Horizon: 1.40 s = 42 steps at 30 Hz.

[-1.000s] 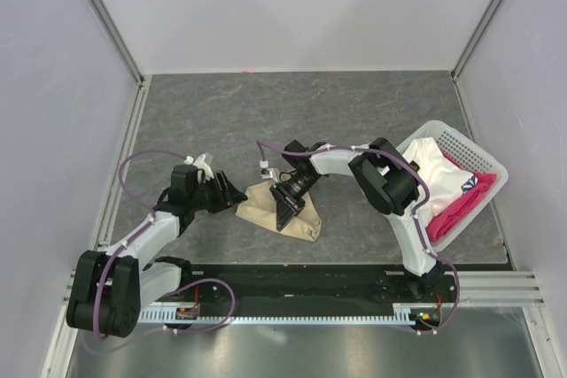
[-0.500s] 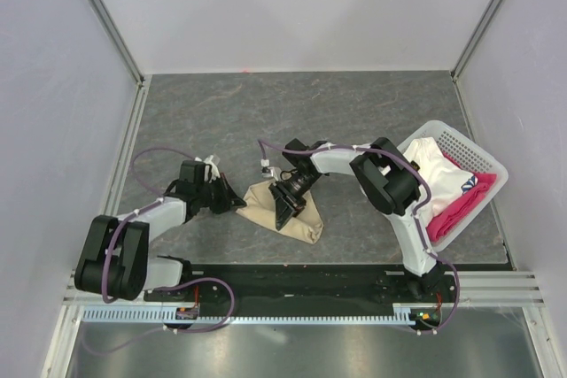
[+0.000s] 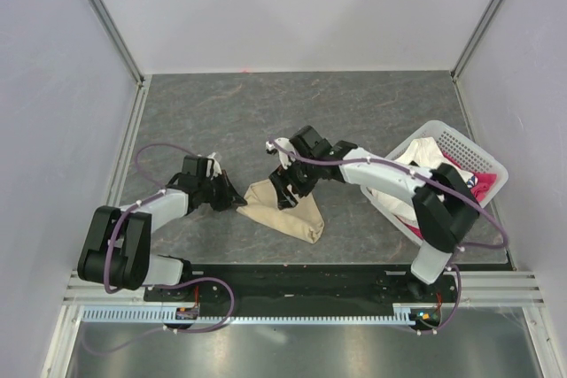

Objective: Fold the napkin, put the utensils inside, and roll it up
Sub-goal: Roll the napkin with the utensil

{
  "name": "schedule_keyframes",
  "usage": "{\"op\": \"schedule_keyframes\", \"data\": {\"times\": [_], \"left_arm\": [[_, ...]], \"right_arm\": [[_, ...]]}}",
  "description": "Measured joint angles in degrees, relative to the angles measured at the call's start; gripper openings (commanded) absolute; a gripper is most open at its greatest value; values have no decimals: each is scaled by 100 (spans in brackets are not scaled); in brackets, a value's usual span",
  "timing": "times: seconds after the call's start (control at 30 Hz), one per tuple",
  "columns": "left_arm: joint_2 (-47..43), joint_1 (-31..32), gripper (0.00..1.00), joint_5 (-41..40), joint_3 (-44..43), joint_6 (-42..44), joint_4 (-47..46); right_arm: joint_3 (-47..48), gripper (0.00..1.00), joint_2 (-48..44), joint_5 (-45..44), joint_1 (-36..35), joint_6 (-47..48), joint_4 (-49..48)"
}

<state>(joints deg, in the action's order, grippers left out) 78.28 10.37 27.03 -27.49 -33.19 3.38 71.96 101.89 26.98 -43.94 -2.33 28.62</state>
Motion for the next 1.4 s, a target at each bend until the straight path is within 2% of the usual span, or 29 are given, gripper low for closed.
{"op": "schedule_keyframes", "data": {"times": [0.17, 0.3, 0.53, 0.93, 1.33, 1.37, 1.4], "left_arm": [[7, 2, 2, -46, -92, 2, 170], [11, 7, 2, -96, -136, 0, 273], [42, 11, 2, -114, -184, 0, 350], [42, 11, 2, -111, -186, 2, 365], [20, 11, 2, -90, -195, 2, 378], [9, 11, 4, -90, -197, 2, 380], [-7, 11, 11, -90, -201, 2, 387]], "right_arm": [[-461, 80, -822, -1788, -1069, 37, -236], [-745, 75, -966, -2968, -2079, -15, -247], [-901, 68, -745, -4131, -2660, -105, -157], [-903, 68, -297, -4551, -2708, -46, -179], [-1073, 54, -107, -4371, -2393, 131, -540], [-1088, 53, -107, -4325, -2354, 146, -577], [-1113, 52, -107, -4260, -2306, 155, -619]]}}
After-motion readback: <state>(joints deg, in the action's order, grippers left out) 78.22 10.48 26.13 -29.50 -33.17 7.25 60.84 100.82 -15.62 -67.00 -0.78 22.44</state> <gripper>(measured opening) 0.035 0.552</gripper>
